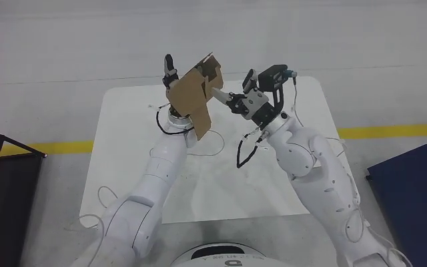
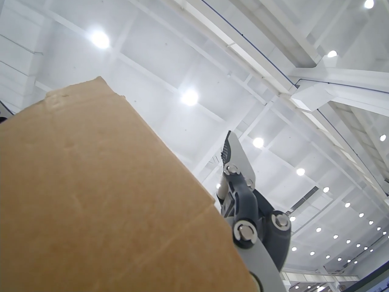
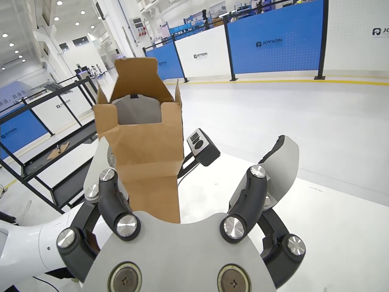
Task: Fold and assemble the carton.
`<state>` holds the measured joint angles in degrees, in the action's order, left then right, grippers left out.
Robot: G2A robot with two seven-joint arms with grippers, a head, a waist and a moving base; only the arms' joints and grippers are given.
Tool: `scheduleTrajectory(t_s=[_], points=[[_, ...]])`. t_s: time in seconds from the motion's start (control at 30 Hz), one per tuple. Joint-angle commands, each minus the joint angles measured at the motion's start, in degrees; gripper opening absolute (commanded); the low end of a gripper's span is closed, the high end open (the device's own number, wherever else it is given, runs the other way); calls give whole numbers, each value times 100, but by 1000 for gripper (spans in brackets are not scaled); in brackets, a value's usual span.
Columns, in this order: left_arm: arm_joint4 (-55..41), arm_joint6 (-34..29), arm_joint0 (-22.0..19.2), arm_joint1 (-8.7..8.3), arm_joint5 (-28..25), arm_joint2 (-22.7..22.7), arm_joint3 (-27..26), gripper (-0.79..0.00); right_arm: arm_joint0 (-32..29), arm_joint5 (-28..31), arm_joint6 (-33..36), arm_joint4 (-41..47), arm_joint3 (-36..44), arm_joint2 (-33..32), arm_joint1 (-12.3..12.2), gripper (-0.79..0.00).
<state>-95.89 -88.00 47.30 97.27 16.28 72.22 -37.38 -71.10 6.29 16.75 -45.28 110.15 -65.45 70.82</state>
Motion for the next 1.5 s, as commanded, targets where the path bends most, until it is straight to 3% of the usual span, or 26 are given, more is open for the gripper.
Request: scheduleTrajectory(t_s=[0.0, 0.47, 0.57, 0.87, 0.97, 1.13, 1.47], points=[[85, 0, 12, -5, 0, -4, -35, -409, 120, -23, 98, -42, -55, 88, 18, 0], [98, 49, 36, 7, 50, -63, -115, -397, 225, -55, 144, 164, 89, -108, 44, 0], [-296, 350, 77, 5, 351, -143, -217, -274, 152, -72, -19, 144, 73, -303, 31, 0], [-632, 662, 278, -118, 663, -419, -669, -163, 14, -113, 30, -198, 16, -399, 14, 0], [-640, 673, 306, -171, 675, -544, -761, -80, 138, -82, 298, -423, -71, -238, 23, 0], [-695, 647, 289, -241, 649, -655, -766, -22, 151, -20, 208, -311, -17, -310, 29, 0], [-867, 574, 223, -351, 576, -832, -663, -18, -151, 512, -295, 292, 341, -540, 25, 0]])
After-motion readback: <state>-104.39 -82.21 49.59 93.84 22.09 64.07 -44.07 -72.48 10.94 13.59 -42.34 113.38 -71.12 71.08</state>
